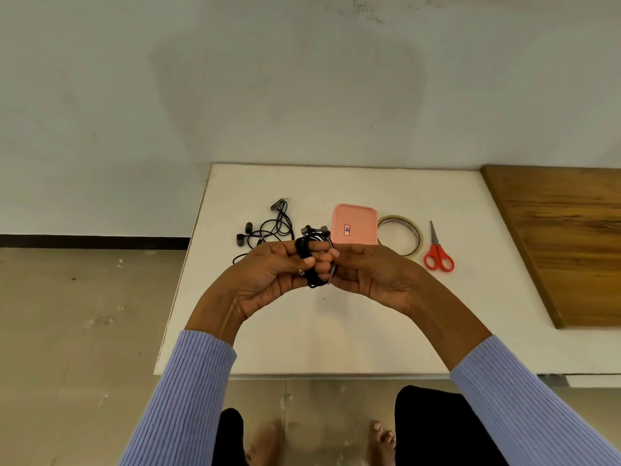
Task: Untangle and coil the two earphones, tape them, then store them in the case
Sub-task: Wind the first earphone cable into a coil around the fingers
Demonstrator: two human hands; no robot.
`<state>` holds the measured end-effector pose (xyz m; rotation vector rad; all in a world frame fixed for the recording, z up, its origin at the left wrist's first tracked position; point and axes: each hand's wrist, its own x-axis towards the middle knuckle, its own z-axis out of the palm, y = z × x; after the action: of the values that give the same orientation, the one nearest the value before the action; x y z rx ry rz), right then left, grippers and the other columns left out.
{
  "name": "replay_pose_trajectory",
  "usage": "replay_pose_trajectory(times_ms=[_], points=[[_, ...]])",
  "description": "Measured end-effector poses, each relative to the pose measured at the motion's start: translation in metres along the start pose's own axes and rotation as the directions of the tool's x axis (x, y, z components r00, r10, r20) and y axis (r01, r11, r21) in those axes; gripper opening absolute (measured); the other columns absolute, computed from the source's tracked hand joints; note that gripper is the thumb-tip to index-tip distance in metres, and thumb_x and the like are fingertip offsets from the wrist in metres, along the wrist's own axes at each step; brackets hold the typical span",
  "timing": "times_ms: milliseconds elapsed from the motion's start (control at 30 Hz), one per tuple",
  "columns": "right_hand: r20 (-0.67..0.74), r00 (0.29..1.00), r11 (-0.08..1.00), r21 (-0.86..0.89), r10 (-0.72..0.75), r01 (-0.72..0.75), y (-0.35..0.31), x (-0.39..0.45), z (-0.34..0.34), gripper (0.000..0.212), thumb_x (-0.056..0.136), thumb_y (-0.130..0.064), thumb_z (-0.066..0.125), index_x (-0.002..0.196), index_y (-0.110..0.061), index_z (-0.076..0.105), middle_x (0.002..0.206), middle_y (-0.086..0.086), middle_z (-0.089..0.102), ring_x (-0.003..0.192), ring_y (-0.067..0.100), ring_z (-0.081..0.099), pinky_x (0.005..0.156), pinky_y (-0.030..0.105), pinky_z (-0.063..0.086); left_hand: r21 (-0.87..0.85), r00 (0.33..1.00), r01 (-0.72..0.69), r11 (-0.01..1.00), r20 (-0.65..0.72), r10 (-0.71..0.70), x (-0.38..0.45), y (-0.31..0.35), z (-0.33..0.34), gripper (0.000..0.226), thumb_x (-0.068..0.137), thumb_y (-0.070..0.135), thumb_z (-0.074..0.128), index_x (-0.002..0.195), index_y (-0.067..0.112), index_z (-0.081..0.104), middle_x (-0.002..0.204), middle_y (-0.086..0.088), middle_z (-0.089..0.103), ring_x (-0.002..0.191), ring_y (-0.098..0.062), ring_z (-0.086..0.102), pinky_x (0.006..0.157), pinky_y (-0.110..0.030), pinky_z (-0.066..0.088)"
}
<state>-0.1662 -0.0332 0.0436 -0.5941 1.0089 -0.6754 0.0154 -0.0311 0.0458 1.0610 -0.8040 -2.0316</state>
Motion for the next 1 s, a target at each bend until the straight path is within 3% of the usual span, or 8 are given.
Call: replay_pose_trajectory(times_ms=[100,167,267,433,533,733,900,1000], points=[[-0.249,0.955,0.982,-0.133,-0.163,0.133,0.007,0.003,0.002,0.038,0.073,-0.005,0.075,0.108,0.0,0.061,0.094,0.014,0.07,0.075,0.02,0.07,0.064,0.023,0.057,0.118,0.981,0.013,0.993,-0.196,0.011,0.004,-0.006,0.0,0.025,0.087,-0.017,0.044,0.098,-0.004,0.062,0.072,-0.009,0.072,0.067,-0.015,0.071,0.067,-0.026,0.059],[-0.338,0.886,0.932,-0.285,-0.316,0.224,0.011,0.004,0.006,0.034,0.067,-0.007,0.081,0.097,-0.001,0.065,0.088,0.016,0.071,0.074,0.022,0.07,0.064,0.025,0.058,0.22,0.947,-0.012,0.975,-0.31,0.081,0.009,-0.012,0.004,0.025,0.087,-0.018,0.044,0.1,-0.007,0.062,0.071,-0.01,0.071,0.063,-0.013,0.071,0.068,-0.027,0.059],[-0.329,0.799,0.836,-0.42,-0.503,0.353,0.016,0.005,0.013,0.021,0.067,-0.009,0.081,0.084,-0.003,0.071,0.077,0.013,0.073,0.07,0.022,0.071,0.067,0.028,0.059,0.29,0.91,-0.058,0.955,-0.379,0.171,0.012,-0.019,0.013,0.027,0.086,-0.017,0.044,0.101,-0.008,0.064,0.077,-0.011,0.068,0.063,-0.011,0.069,0.071,-0.027,0.058],[-0.312,0.695,0.692,-0.623,-0.648,0.365,0.022,0.009,0.017,0.01,0.077,-0.009,0.073,0.081,-0.018,0.076,0.074,-0.005,0.072,0.07,0.002,0.067,0.071,0.012,0.051,0.08,0.944,-0.051,0.995,-0.322,0.075,0.013,-0.024,0.02,0.025,0.087,-0.016,0.043,0.104,-0.011,0.061,0.081,-0.014,0.065,0.07,-0.018,0.066,0.078,-0.031,0.058],[-0.224,0.697,0.592,-0.729,-0.681,0.345,0.026,0.008,0.021,0.013,0.083,-0.006,0.066,0.09,-0.011,0.076,0.073,-0.003,0.069,0.066,0.0,0.061,0.064,0.002,0.042,-0.068,0.955,-0.045,0.997,-0.295,0.023,0.013,-0.026,0.022,0.024,0.088,-0.017,0.041,0.102,-0.01,0.059,0.08,-0.013,0.063,0.071,-0.02,0.063,0.071,-0.03,0.059],[-0.108,0.727,0.467,-0.827,-0.678,0.313,0.029,0.011,0.027,0.017,0.088,-0.004,0.059,0.097,-0.006,0.073,0.088,-0.001,0.061,0.082,0.003,0.053,0.072,0.0,0.038,-0.194,0.95,-0.042,0.98,-0.311,-0.021,0.016,-0.027,0.022,0.028,0.09,-0.015,0.038,0.113,-0.011,0.053,0.091,-0.018,0.062,0.082,-0.023,0.064,0.07,-0.031,0.059],[-0.017,0.804,0.395,-0.877,-0.594,0.273,0.029,0.012,0.028,0.025,0.092,-0.023,0.056,0.096,-0.005,0.073,0.095,0.01,0.064,0.096,0.016,0.054,0.085,0.031,0.046,-0.185,0.959,-0.04,0.982,-0.283,-0.014,0.01,-0.022,0.025,0.026,0.091,-0.016,0.033,0.086,-0.006,0.056,0.076,-0.015,0.066,0.06,-0.017,0.07,0.064,-0.027,0.059],[0.02,0.811,0.377,-0.879,-0.585,0.294,0.027,0.01,0.027,0.024,0.092,-0.025,0.056,0.099,-0.01,0.073,0.098,0.007,0.059,0.099,0.015,0.053,0.086,0.029,0.046,-0.197,0.972,-0.019,0.98,-0.232,-0.028,0.01,-0.02,0.021,0.026,0.092,-0.013,0.034,0.084,-0.003,0.056,0.064,-0.008,0.07,0.06,-0.016,0.07,0.07,-0.032,0.058]])
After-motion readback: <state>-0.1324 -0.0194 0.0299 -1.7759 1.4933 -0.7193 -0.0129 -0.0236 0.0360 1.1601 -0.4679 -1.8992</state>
